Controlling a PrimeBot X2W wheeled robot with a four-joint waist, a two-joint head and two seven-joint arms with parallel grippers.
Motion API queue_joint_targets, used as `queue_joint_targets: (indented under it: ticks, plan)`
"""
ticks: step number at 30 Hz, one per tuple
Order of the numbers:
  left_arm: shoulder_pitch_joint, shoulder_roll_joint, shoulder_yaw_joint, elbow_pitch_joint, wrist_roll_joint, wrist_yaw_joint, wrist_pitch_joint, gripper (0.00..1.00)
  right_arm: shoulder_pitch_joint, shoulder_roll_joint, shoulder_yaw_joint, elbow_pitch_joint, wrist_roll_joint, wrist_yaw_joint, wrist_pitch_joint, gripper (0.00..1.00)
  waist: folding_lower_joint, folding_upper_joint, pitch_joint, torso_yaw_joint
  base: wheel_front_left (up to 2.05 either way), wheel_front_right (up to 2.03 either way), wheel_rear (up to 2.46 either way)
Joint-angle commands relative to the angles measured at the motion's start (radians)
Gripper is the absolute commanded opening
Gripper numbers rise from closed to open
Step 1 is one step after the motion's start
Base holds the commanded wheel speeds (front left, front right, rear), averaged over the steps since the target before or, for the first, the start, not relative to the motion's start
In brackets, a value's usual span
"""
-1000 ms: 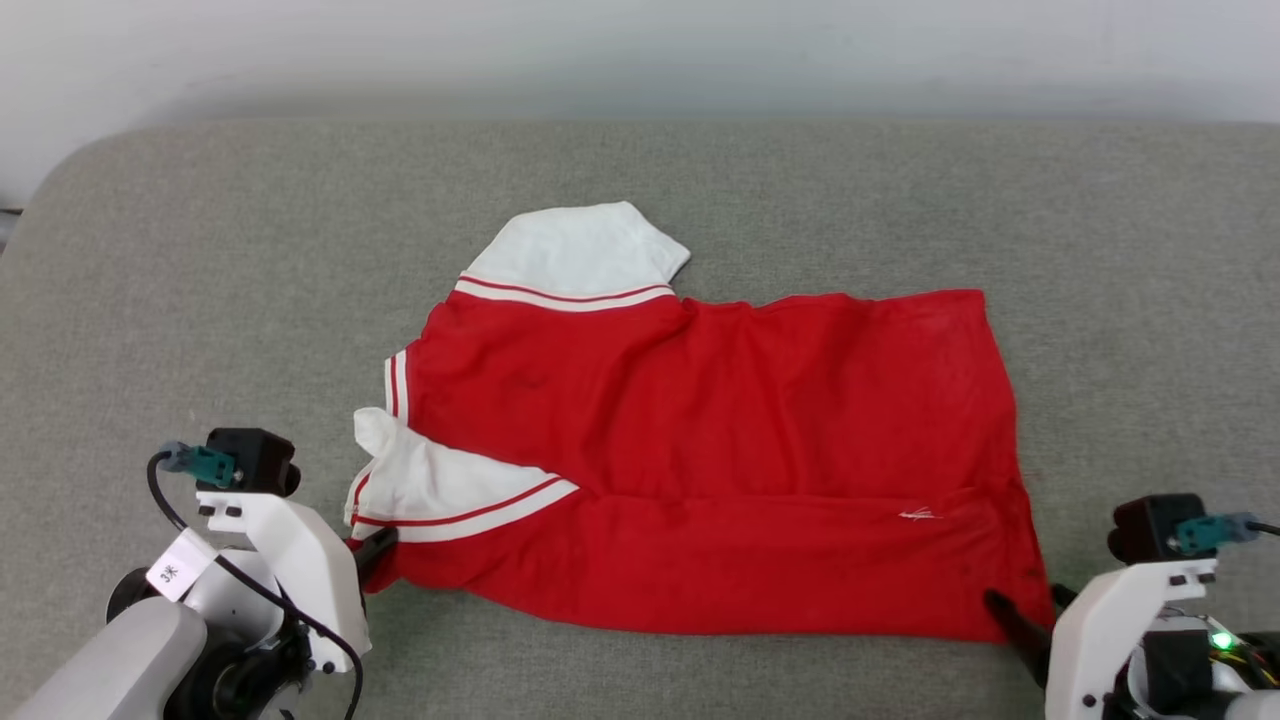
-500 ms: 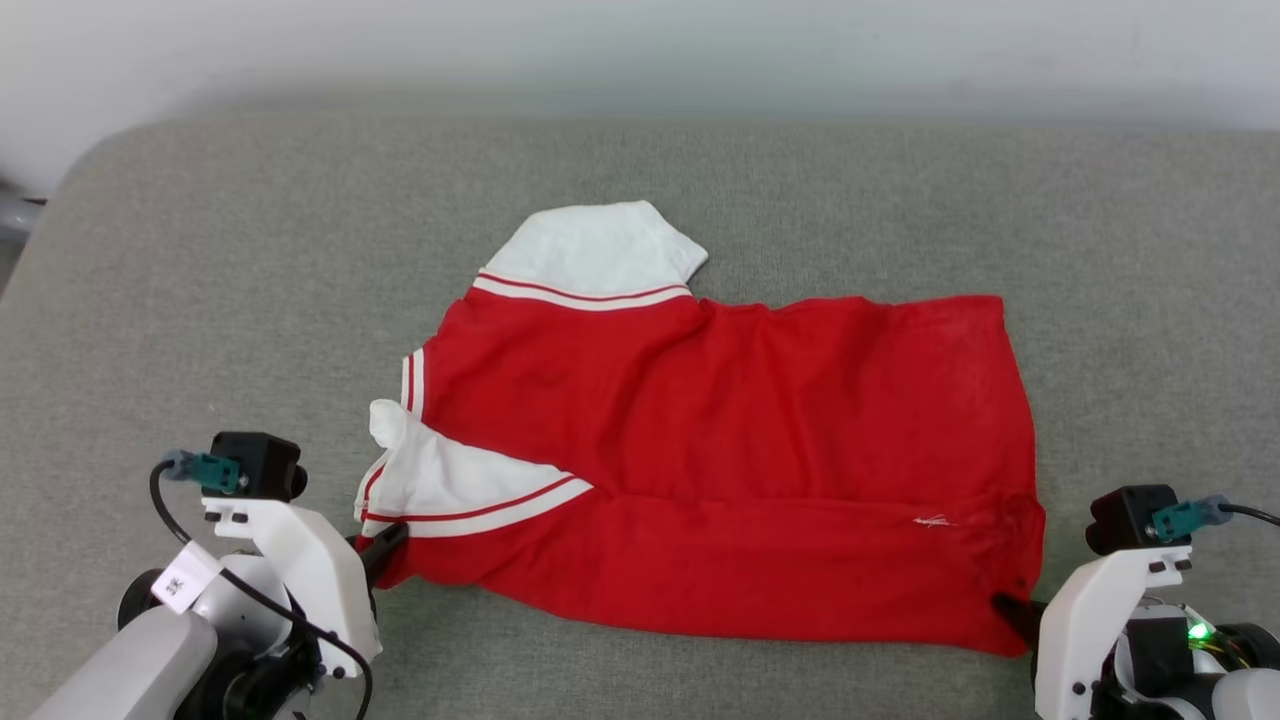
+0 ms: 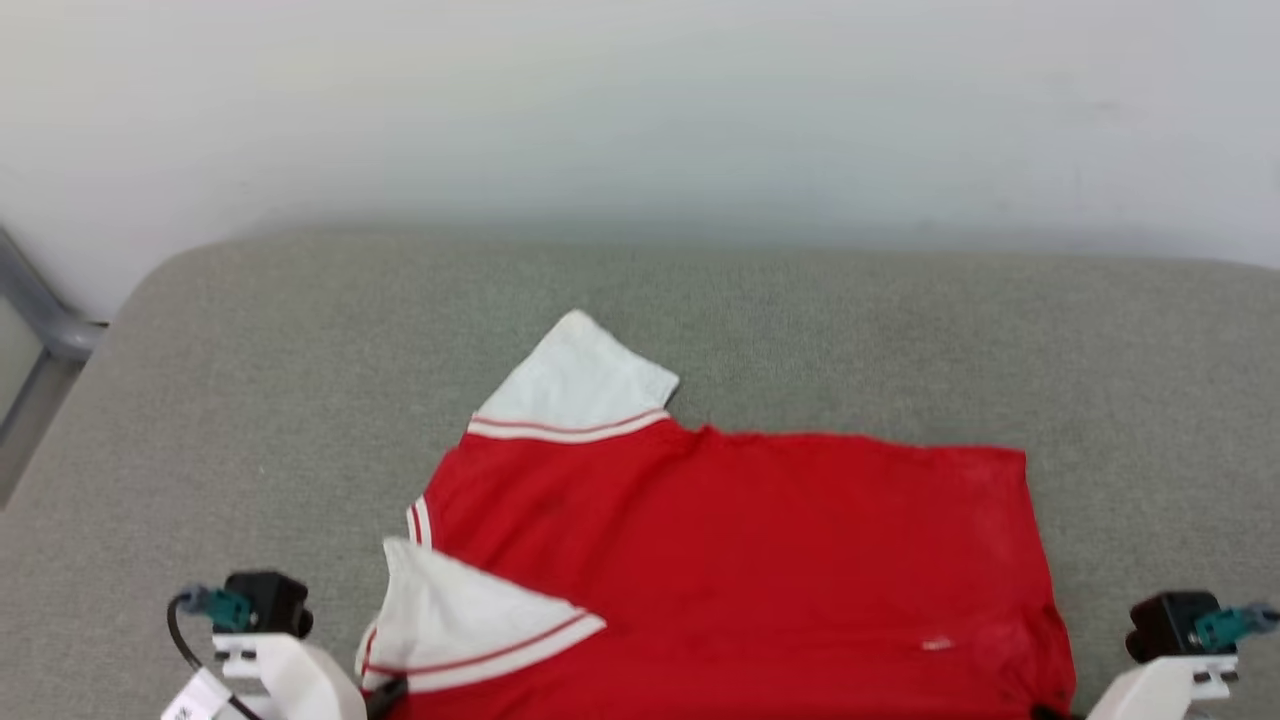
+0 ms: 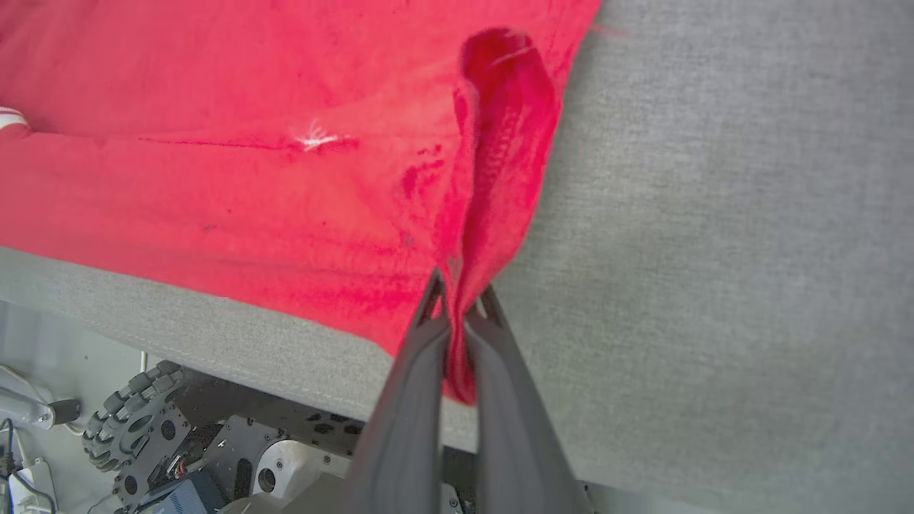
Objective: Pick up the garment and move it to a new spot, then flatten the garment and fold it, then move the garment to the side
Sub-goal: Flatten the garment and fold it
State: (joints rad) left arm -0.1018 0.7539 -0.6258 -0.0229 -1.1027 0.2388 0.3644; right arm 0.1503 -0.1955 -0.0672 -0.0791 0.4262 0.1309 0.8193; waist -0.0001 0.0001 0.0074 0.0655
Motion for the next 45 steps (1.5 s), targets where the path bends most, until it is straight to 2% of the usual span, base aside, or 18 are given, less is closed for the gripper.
queue_joint_targets:
  ticks: [1, 6, 7, 8, 9, 13, 17, 21, 25, 31, 38, 42, 45]
  plan:
    - [0.021, 0.006, -0.001, -0.003, -0.010, 0.008, 0.004, 0.00, 0.024, 0.008, -0.012, -0.013, -0.007, 0.000, 0.007, 0.00, 0.0001, -0.0001, -0.018, -0.001, 0.00, 0.00, 0.00]
    - [0.065, -0.023, -0.005, 0.029, -0.026, 0.007, -0.022, 0.00, 0.085, 0.038, -0.033, -0.020, -0.017, -0.001, 0.015, 0.00, 0.0001, -0.0001, -0.019, -0.007, 0.00, 0.00, 0.00]
    - [0.067, -0.033, -0.008, 0.041, -0.028, 0.003, -0.028, 0.03, 0.093, 0.048, -0.034, -0.014, -0.013, -0.001, 0.010, 0.00, 0.0001, -0.0001, -0.018, -0.007, 0.00, 0.00, 0.00]
    - [0.067, -0.044, -0.008, 0.052, -0.032, 0.000, -0.037, 0.52, 0.096, 0.051, -0.037, -0.012, -0.018, -0.001, -0.003, 0.56, 0.0001, -0.0001, -0.017, -0.007, 0.00, 0.00, 0.00]
    - [0.064, -0.052, -0.010, 0.061, -0.032, -0.006, -0.043, 1.00, 0.099, 0.054, -0.036, -0.009, -0.021, -0.001, -0.016, 1.00, 0.0001, -0.0001, -0.016, -0.007, 0.00, 0.00, 0.00]
    - [0.038, -0.070, -0.002, 0.093, -0.007, -0.014, -0.085, 1.00, 0.092, 0.065, -0.025, -0.013, -0.024, -0.001, -0.132, 1.00, 0.0001, -0.0001, -0.014, -0.013, 0.00, 0.00, 0.00]
    - [0.012, -0.069, 0.012, 0.099, 0.036, -0.010, -0.148, 1.00, 0.054, 0.069, -0.017, -0.027, -0.052, -0.001, -0.321, 1.00, 0.0001, -0.0001, -0.019, -0.026, 0.00, 0.00, 0.00]
    - [-0.039, -0.081, 0.032, 0.077, 0.105, -0.008, -0.248, 1.00, 0.012, 0.087, -0.033, -0.033, -0.097, -0.001, -0.499, 1.00, 0.0001, -0.0001, -0.025, -0.035, 0.00, 0.00, 0.00]
    - [-0.095, -0.117, 0.048, 0.068, 0.173, 0.005, -0.361, 1.00, -0.025, 0.106, -0.047, -0.036, -0.146, -0.001, -0.623, 1.00, 0.0001, -0.0001, -0.021, -0.042, 0.00, 0.00, 0.00]
    - [-0.184, -0.176, 0.087, 0.114, 0.231, 0.017, -0.499, 1.00, -0.105, 0.124, -0.055, -0.053, -0.188, -0.001, -0.690, 1.00, 0.0001, -0.0001, 0.036, -0.070, 0.00, 0.00, 0.00]
    - [-0.329, -0.190, 0.118, 0.169, 0.267, 0.001, -0.548, 1.00, -0.220, 0.134, -0.054, -0.096, -0.210, -0.001, -0.711, 1.00, 0.0001, -0.0001, 0.186, -0.117, 0.00, 0.00, 0.00]
    - [-0.439, -0.199, 0.126, 0.233, 0.270, -0.030, -0.536, 1.00, -0.283, 0.138, -0.062, -0.106, -0.219, 0.000, -0.711, 1.00, 0.0001, -0.0001, 0.263, -0.145, 0.00, 0.00, 0.00]
    - [-0.525, -0.190, 0.126, 0.303, 0.265, -0.072, -0.503, 1.00, -0.319, 0.140, -0.061, -0.106, -0.223, -0.001, -0.720, 1.00, 0.0001, -0.0001, 0.303, -0.173, 0.00, 0.00, 0.00]
